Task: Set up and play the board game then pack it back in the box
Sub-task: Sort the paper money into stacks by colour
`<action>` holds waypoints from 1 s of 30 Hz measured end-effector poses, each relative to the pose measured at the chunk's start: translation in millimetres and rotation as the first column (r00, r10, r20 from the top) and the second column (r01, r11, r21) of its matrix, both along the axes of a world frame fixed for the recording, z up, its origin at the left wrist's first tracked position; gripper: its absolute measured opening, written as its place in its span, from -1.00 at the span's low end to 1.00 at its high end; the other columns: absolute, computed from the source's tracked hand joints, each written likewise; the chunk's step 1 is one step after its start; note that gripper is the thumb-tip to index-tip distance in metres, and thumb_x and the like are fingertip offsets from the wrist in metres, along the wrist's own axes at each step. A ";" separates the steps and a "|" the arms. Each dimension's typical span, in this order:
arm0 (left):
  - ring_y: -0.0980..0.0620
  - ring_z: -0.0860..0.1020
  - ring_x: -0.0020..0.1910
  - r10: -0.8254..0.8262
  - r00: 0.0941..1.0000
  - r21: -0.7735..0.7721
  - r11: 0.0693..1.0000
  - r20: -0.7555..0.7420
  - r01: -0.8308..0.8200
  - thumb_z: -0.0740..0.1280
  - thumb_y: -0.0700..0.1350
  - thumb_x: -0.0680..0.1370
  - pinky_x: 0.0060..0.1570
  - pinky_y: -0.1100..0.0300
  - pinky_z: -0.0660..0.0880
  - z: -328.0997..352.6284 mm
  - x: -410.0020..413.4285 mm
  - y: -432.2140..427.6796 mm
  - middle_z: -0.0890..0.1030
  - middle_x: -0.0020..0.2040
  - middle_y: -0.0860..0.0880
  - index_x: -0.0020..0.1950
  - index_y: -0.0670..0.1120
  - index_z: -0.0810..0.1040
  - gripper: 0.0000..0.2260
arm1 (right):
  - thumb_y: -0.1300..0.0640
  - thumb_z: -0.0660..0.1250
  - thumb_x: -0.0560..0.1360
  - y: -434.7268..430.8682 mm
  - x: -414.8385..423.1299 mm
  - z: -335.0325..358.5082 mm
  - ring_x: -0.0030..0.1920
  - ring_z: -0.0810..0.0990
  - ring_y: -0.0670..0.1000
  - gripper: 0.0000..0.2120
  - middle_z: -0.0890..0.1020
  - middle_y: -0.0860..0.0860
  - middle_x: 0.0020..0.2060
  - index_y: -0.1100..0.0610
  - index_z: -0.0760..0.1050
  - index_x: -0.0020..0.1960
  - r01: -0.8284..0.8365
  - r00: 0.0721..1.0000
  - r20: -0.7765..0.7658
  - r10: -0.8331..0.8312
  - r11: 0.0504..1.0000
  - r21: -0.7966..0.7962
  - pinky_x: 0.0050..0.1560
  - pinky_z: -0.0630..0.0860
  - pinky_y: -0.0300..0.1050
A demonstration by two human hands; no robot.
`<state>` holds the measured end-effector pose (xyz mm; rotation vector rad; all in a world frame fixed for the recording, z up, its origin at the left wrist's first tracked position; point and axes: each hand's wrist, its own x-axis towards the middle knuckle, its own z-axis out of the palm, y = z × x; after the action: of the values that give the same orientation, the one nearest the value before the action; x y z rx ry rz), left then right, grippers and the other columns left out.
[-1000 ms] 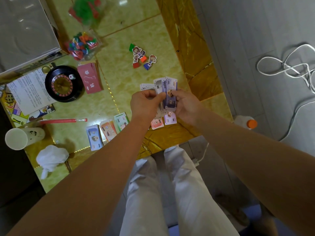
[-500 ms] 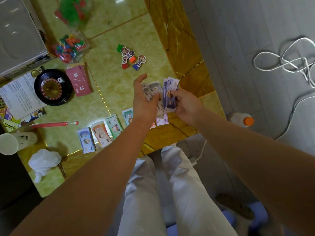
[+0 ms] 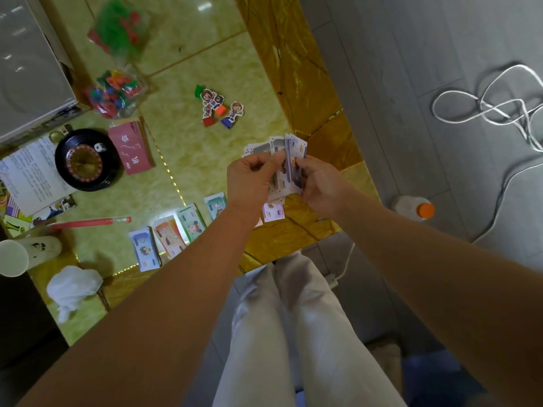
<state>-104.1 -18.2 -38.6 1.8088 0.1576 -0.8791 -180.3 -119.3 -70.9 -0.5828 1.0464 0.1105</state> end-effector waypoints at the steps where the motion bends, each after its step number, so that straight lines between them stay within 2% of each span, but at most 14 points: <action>1: 0.16 0.41 -0.54 -0.004 1.000 -0.030 1.000 -0.008 0.004 0.40 -0.20 0.52 -0.47 0.32 0.39 -0.1 0.7 0.8 0.53 -0.51 0.04 -0.19 -0.27 0.62 -0.84 | 0.22 0.10 0.64 0.5 0.6 -0.1 -0.12 0.59 0.09 -0.71 0.62 0.14 -0.08 0.26 0.44 0.29 0.008 1.000 0.000 -0.008 1.000 0.012 0.00 0.51 0.01; 3: 0.15 0.42 -0.50 -0.033 0.999 -0.053 0.998 0.006 0.033 0.38 -0.23 0.54 -0.43 0.28 0.41 -0.8 1.7 2.0 0.52 -0.49 0.04 -0.21 -0.21 0.60 -0.87 | 0.21 0.08 0.65 1.0 0.2 -0.8 -0.10 0.59 0.09 -0.72 0.62 0.13 -0.07 0.25 0.46 0.26 0.001 1.000 0.008 -0.001 1.000 0.015 0.06 0.52 0.03; 5: 0.09 0.48 -0.33 -0.062 0.997 -0.054 0.996 0.051 0.064 0.39 -0.28 0.51 -0.26 0.20 0.49 -5.0 6.0 4.9 0.55 -0.30 -0.01 -0.10 -0.13 0.57 -0.94 | 0.22 0.09 0.64 3.0 -0.3 -1.0 -0.14 0.62 0.06 -0.76 0.66 0.10 -0.13 0.22 0.51 0.15 -0.002 1.000 0.017 0.001 1.000 0.012 0.01 0.56 -0.01; 8: 0.13 0.53 -0.03 -0.135 0.976 0.004 0.991 0.171 0.136 0.36 -0.38 0.46 0.06 0.10 0.54 -11.4 10.9 11.7 0.55 0.02 0.06 0.12 -0.05 0.46 -0.67 | 0.27 0.12 0.62 8.0 0.9 -1.4 -0.24 0.67 0.02 -0.81 0.69 0.06 -0.23 0.21 0.51 0.07 0.033 0.999 0.014 -0.033 0.999 0.004 -0.17 0.62 -0.10; 10: 0.07 0.57 0.01 -0.161 0.971 0.002 0.987 0.175 0.163 0.30 -0.36 0.47 0.12 -0.03 0.54 -10.4 13.3 12.4 0.59 0.01 0.08 0.11 -0.03 0.52 -0.70 | 0.28 0.15 0.61 11.4 4.0 -1.9 -0.24 0.68 0.03 -0.83 0.69 0.09 -0.20 0.24 0.49 0.10 0.063 0.998 0.009 -0.063 0.998 -0.018 -0.16 0.63 -0.07; 12: -0.04 0.61 -0.07 -0.162 0.982 -0.010 0.986 0.101 0.164 0.29 -0.27 0.53 0.06 -0.10 0.56 -9.6 16.3 10.3 0.65 -0.11 -0.01 0.01 -0.08 0.63 -0.83 | 0.28 0.18 0.61 14.1 6.9 -3.2 -0.21 0.67 0.05 -0.84 0.68 0.10 -0.16 0.23 0.50 0.12 0.079 0.997 0.006 -0.079 0.996 -0.051 -0.14 0.62 -0.03; 14: -0.04 0.59 -0.20 -0.201 0.976 0.013 0.980 0.089 0.201 0.37 -0.17 0.51 -0.02 -0.11 0.58 -7.9 18.0 9.5 0.65 -0.23 -0.12 -0.07 -0.14 0.68 -0.90 | 0.28 0.20 0.60 16.1 9.5 -2.2 -0.23 0.67 0.04 -0.86 0.68 0.08 -0.18 0.19 0.53 0.05 0.100 0.995 0.010 -0.100 0.993 -0.065 -0.22 0.62 -0.06; 16: -0.04 0.58 -0.28 -0.241 0.965 0.056 0.970 0.104 0.237 0.44 -0.19 0.47 -0.10 -0.11 0.59 -9.2 21.4 10.2 0.63 -0.30 -0.09 -0.14 -0.12 0.68 -0.97 | 0.29 0.21 0.60 18.4 11.4 -1.1 -0.24 0.66 0.05 -0.87 0.66 0.10 -0.16 0.19 0.53 0.03 0.135 0.991 0.009 -0.135 0.988 -0.074 -0.28 0.62 -0.08; 20: -0.09 0.59 -0.29 -0.178 0.983 0.059 0.983 0.053 0.175 0.48 -0.16 0.45 -0.17 -0.07 0.61 -6.9 25.7 11.7 0.62 -0.30 -0.10 -0.25 -0.06 0.62 -0.90 | 0.28 0.22 0.59 21.6 11.2 -1.9 -0.18 0.63 0.10 -0.82 0.62 0.16 -0.09 0.27 0.47 0.17 0.141 0.989 -0.017 -0.144 0.984 -0.108 -0.24 0.61 -0.08; 23: 0.06 0.54 -0.45 -0.190 0.982 -0.024 0.982 -0.002 0.190 0.43 -0.17 0.51 -0.38 0.13 0.56 -3.0 21.0 12.5 0.57 -0.45 0.03 -0.29 -0.13 0.58 -0.82 | 0.28 0.20 0.60 20.9 7.3 -1.1 -0.17 0.62 0.11 -0.80 0.61 0.18 -0.06 0.28 0.45 0.20 0.139 0.990 -0.017 -0.142 0.984 -0.113 -0.23 0.61 -0.05; 27: 0.13 0.58 -0.45 -0.171 0.985 -0.014 0.985 0.007 0.171 0.44 -0.19 0.49 -0.35 0.17 0.57 -2.6 15.7 8.1 0.61 -0.46 0.10 -0.19 -0.17 0.64 -0.92 | 0.26 0.18 0.61 14.1 1.9 -0.5 -0.17 0.66 0.07 -0.79 0.64 0.16 -0.04 0.25 0.47 0.22 0.108 0.994 -0.008 -0.109 0.990 -0.096 -0.15 0.62 -0.04; 30: 0.13 0.57 -0.48 -0.155 0.988 -0.037 0.987 -0.024 0.154 0.44 -0.18 0.49 -0.41 0.21 0.54 1.2 10.1 2.4 0.60 -0.48 0.08 -0.25 -0.17 0.61 -0.86 | 0.26 0.20 0.61 7.0 -1.7 1.9 -0.18 0.66 0.05 -0.75 0.64 0.14 -0.05 0.27 0.46 0.26 0.080 0.996 -0.018 -0.082 0.992 -0.097 -0.14 0.62 -0.02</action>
<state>-94.0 -15.8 -37.4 1.7946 0.0191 -1.0094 -182.0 -112.3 -69.0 -0.6265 1.0997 -0.0047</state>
